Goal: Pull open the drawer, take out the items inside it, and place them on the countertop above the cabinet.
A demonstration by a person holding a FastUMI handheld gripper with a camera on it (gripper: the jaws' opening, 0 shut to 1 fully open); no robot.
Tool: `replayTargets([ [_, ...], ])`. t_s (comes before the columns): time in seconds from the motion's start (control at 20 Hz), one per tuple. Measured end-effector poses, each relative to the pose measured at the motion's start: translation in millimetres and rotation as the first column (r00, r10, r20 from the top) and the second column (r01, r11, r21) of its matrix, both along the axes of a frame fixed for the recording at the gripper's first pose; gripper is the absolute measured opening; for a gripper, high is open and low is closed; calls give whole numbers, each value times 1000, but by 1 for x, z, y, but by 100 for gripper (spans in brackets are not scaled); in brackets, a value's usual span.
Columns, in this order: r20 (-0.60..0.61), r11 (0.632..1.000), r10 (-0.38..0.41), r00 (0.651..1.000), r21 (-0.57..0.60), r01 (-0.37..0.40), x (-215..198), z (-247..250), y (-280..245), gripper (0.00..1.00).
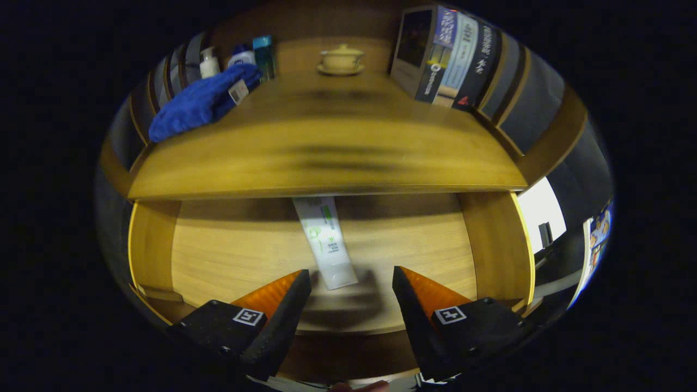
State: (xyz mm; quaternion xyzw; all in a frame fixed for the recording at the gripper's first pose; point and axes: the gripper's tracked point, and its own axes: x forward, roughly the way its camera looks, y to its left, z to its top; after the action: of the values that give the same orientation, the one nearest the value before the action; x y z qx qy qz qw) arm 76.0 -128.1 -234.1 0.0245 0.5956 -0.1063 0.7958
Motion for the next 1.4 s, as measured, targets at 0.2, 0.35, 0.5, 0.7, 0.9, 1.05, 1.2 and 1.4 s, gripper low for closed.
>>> replayTargets([
  [0.2, -48, 999, 23, 999, 38, -21, 7, -28, 2, 97],
  [0.35, -98, 998, 47, 994, 46, -43, 3, -42, 7, 95],
  [0.5, -117, 997, 46, 992, 69, -38, 4, -42, 27, 64],
  [0.7, -92, 998, 48, 995, 39, -45, 5, -27, 37, 47],
  [0.9, -119, 997, 61, 991, -29, -65, -7, 10, 42, 47],
  [1.05, -103, 998, 33, 994, -54, -39, -21, 41, 35, 47],
  [1.2, -58, 997, 23, 998, -73, -27, -26, 64, 32, 47],
  [1.4, 3, 992, 23, 1000, -123, -22, -39, 103, 18, 47],
])
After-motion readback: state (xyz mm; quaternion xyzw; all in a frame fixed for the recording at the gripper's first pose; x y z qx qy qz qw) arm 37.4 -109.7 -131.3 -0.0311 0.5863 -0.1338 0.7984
